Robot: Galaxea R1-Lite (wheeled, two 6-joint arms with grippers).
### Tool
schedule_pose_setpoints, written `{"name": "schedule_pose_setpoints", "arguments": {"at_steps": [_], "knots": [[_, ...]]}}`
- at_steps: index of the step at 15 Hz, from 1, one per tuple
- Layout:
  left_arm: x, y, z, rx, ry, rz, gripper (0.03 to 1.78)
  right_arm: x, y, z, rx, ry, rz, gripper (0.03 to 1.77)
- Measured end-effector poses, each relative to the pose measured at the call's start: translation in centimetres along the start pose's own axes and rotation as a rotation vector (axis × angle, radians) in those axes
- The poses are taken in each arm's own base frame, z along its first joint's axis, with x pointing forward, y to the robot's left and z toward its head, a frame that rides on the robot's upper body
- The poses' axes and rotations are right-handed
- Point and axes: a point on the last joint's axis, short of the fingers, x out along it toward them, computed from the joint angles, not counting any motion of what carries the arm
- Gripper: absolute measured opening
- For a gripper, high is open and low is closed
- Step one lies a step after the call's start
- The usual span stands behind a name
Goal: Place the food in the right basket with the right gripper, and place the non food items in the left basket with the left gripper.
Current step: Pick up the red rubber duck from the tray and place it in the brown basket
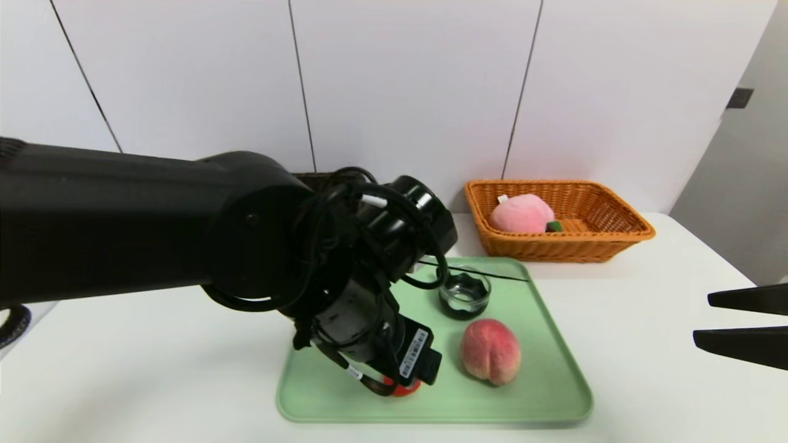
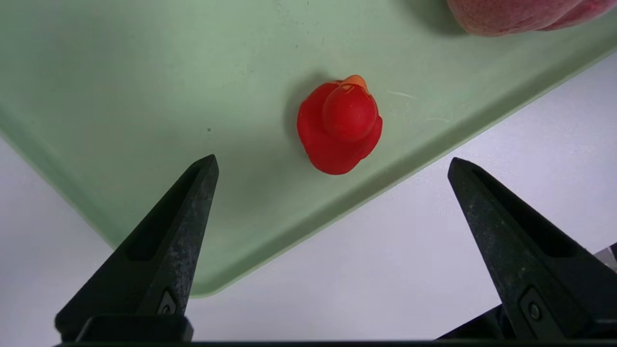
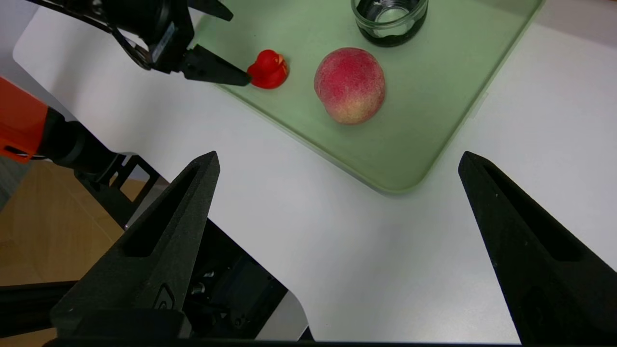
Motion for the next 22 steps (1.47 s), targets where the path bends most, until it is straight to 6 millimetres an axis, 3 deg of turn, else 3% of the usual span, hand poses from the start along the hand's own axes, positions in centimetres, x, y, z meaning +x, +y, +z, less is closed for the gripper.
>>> {"name": "schedule_pose_setpoints", "arguments": {"at_steps": [8,22], "knots": [[3.9,-1.0,0.2,-0.005,0.042,0.037,1.69,0.0,0.0,-0.1,0.001,0.002,-0.001,1.71],[5.4,-0.9,0.1,-0.003,0.072,0.06,1.69,-0.1,0.0,-0.3,0.003,0.001,-0.001,1.71]]}}
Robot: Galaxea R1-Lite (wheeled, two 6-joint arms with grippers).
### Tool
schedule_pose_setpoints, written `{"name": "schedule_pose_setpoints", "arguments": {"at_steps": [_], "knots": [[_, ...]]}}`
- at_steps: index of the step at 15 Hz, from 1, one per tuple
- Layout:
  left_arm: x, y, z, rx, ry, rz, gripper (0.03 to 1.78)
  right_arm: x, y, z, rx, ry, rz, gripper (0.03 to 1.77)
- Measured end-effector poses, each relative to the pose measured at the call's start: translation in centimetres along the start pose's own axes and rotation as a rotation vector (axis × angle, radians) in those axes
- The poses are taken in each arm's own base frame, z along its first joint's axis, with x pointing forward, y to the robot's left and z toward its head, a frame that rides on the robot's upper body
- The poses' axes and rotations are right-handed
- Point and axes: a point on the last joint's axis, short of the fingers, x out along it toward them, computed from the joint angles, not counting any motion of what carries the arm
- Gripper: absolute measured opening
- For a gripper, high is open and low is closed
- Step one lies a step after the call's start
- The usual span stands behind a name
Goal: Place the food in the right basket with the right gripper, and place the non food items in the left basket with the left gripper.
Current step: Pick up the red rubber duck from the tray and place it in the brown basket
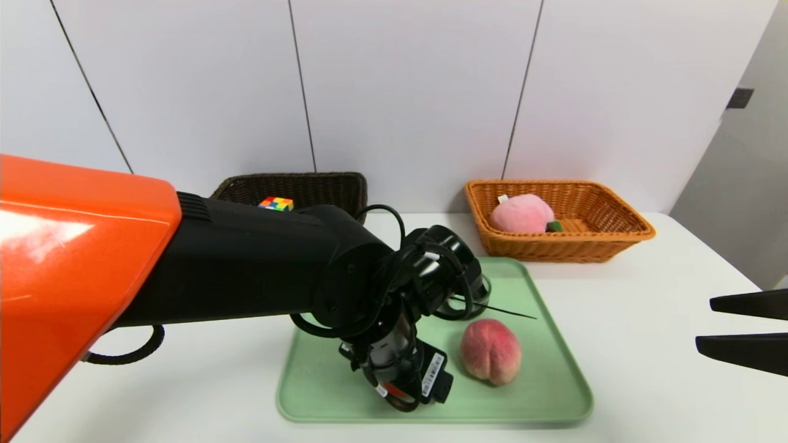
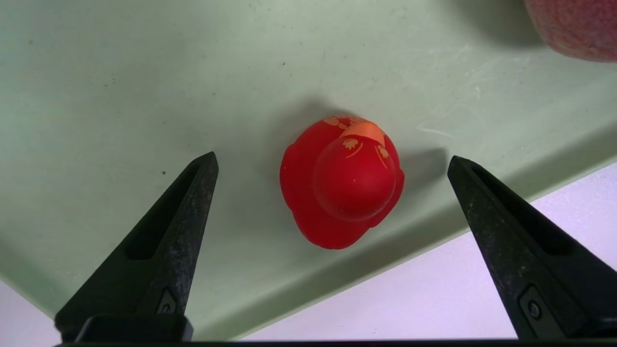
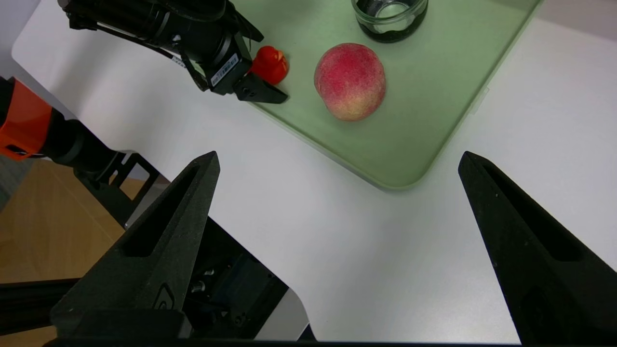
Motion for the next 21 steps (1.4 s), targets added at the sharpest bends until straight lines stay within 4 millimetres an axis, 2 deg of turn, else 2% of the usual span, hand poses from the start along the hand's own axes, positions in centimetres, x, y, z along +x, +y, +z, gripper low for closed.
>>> {"name": "schedule_pose_setpoints", "arguments": {"at_steps": [7,10,13,15,18,21], "knots": [[0.0,0.0,0.0,-0.002,-0.004,0.008,1.69,0.0,0.0,0.1,-0.002,-0.003,0.001,1.71],[0.0,0.0,0.0,-0.002,-0.004,0.005,1.19,-0.1,0.0,0.1,-0.002,-0.004,0.001,1.71],[0.0,0.0,0.0,-0.001,-0.002,0.001,0.84,0.0,0.0,0.1,-0.002,-0.002,0.001,1.71],[0.0,0.0,0.0,-0.001,-0.003,0.002,0.74,0.0,0.0,0.0,-0.001,-0.002,0.001,1.71],[-0.7,0.0,0.2,-0.004,-0.024,0.001,0.71,0.0,0.0,0.0,0.0,-0.001,0.001,1.71],[-3.5,0.9,0.9,-0.024,-0.106,-0.008,0.69,0.0,0.0,0.0,0.0,-0.001,-0.001,1.71]]}}
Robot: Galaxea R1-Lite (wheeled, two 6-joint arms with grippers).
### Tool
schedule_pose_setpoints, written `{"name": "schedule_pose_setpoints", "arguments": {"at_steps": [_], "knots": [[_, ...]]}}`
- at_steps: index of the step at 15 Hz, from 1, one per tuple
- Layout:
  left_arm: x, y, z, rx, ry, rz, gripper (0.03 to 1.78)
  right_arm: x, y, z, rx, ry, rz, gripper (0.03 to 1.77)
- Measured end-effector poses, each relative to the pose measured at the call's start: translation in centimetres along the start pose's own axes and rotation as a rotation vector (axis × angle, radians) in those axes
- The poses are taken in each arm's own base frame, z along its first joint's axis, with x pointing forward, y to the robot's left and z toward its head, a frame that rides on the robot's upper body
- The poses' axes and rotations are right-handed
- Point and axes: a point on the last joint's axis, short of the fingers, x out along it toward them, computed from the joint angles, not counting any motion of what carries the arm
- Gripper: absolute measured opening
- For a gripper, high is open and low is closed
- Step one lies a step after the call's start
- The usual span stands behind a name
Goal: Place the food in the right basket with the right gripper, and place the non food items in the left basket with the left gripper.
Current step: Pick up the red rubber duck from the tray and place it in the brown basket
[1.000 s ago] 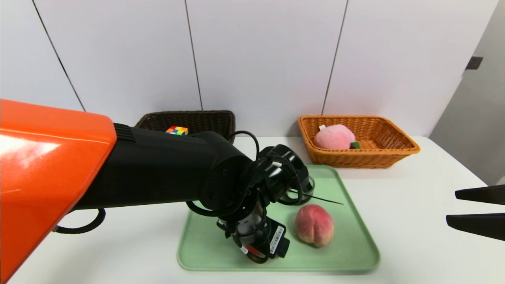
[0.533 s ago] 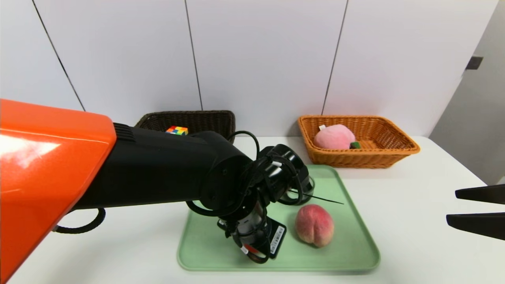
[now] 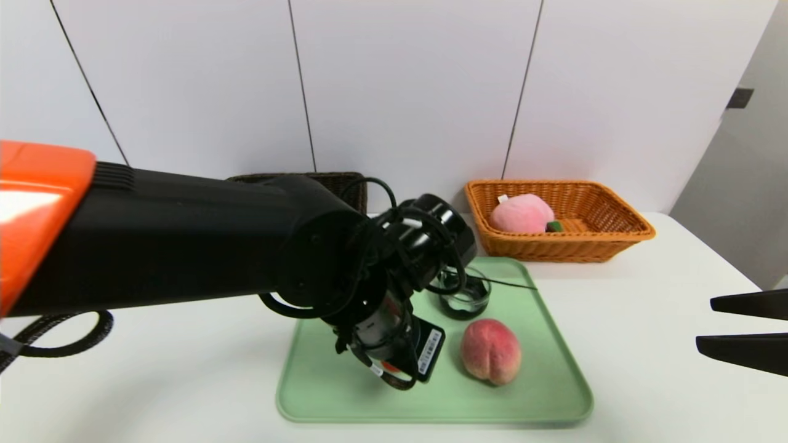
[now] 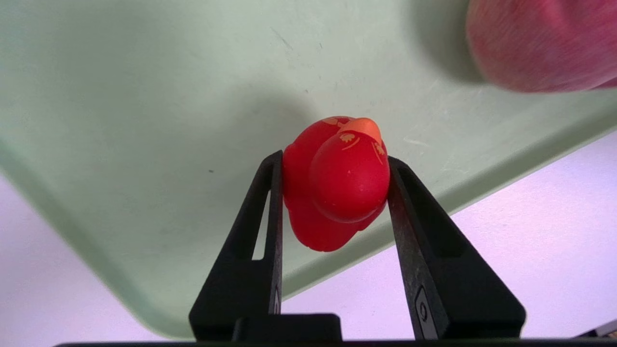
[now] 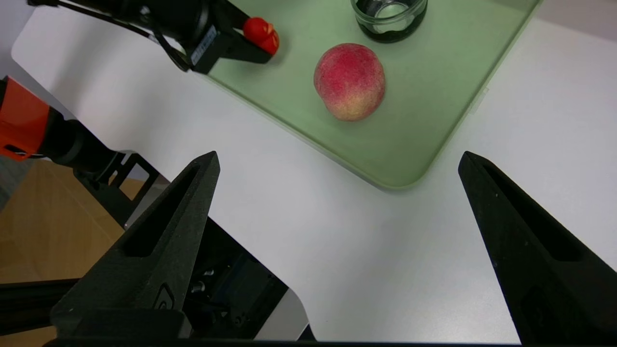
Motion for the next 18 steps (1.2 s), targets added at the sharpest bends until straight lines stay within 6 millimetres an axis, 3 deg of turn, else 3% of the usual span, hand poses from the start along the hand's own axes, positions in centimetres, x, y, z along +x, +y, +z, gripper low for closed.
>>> {"name": "schedule_pose_setpoints", "arguments": {"at_steps": [3,5,9,12,18], "knots": [[-4.1,2.4,2.1,-0.042,-0.127,-0.004,0.68,-0.1,0.0,-0.1,-0.001,-0.002,0.0,1.71],[-6.4,5.3,3.5,-0.069,-0.203,0.03,0.67,0.0,0.0,-0.2,0.001,0.002,0.002,1.71],[-8.9,9.9,6.0,-0.113,-0.336,0.104,0.66,0.1,0.0,-0.3,0.003,0.006,0.005,1.71],[-8.1,12.3,7.7,-0.159,-0.404,0.145,0.65,0.1,0.0,-0.4,0.005,0.01,0.004,1.71],[-2.2,15.9,10.2,-0.193,-0.455,0.205,0.63,0.2,-0.1,-0.5,0.008,0.015,0.004,1.71]]}}
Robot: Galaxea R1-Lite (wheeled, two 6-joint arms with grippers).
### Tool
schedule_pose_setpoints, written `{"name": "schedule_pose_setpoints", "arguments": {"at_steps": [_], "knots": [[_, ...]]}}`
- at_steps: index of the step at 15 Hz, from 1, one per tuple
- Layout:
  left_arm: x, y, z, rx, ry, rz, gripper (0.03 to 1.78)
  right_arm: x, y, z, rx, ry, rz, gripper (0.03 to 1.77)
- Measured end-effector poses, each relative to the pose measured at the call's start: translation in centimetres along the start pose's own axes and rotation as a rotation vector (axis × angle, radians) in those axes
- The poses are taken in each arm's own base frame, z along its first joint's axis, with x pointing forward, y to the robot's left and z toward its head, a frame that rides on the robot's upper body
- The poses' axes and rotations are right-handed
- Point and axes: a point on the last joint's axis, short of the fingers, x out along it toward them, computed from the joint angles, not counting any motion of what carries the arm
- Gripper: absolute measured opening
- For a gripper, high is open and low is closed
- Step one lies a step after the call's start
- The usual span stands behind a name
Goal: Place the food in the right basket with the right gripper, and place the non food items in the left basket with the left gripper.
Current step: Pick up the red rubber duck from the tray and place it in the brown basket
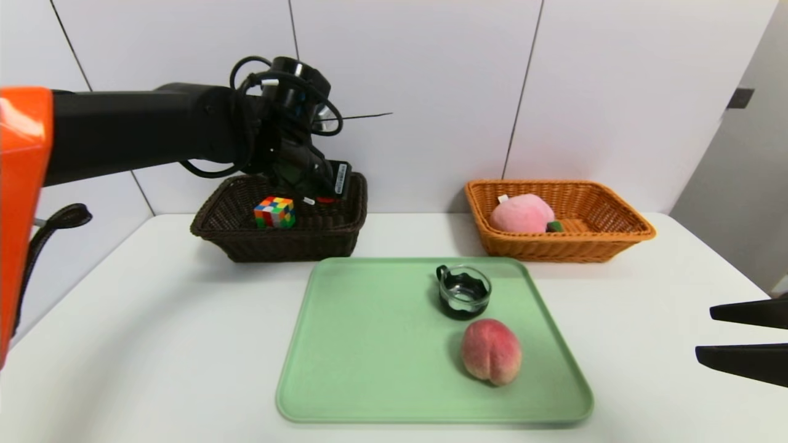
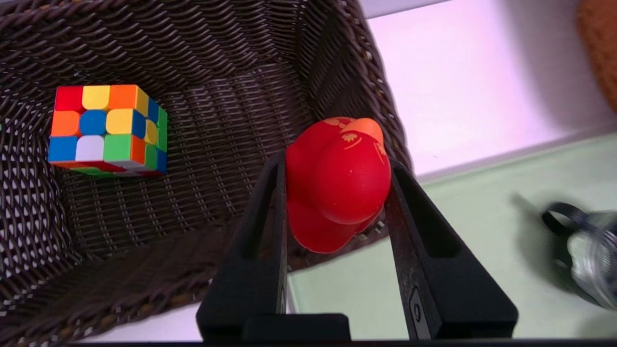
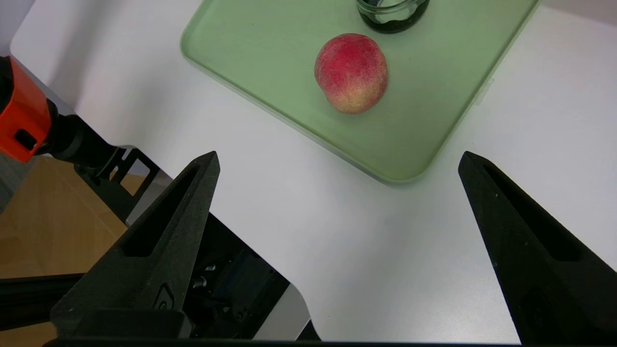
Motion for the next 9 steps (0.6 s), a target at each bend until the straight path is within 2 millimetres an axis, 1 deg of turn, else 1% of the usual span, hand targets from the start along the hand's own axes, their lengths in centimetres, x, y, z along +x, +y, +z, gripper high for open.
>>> {"name": "schedule_pose_setpoints", "arguments": {"at_steps": [4,6,9], "knots": [[4.3,2.0,-1.2,-0.023,0.038,0.052,0.62,0.0,0.0,0.0,0.0,0.0,-0.001,1.71],[5.5,2.4,-1.9,-0.026,0.065,0.063,0.62,0.0,0.0,-0.1,0.002,0.002,-0.001,1.71],[6.6,2.8,-2.5,-0.028,0.089,0.073,0.6,0.1,0.0,-0.1,0.003,0.005,-0.001,1.71]]}}
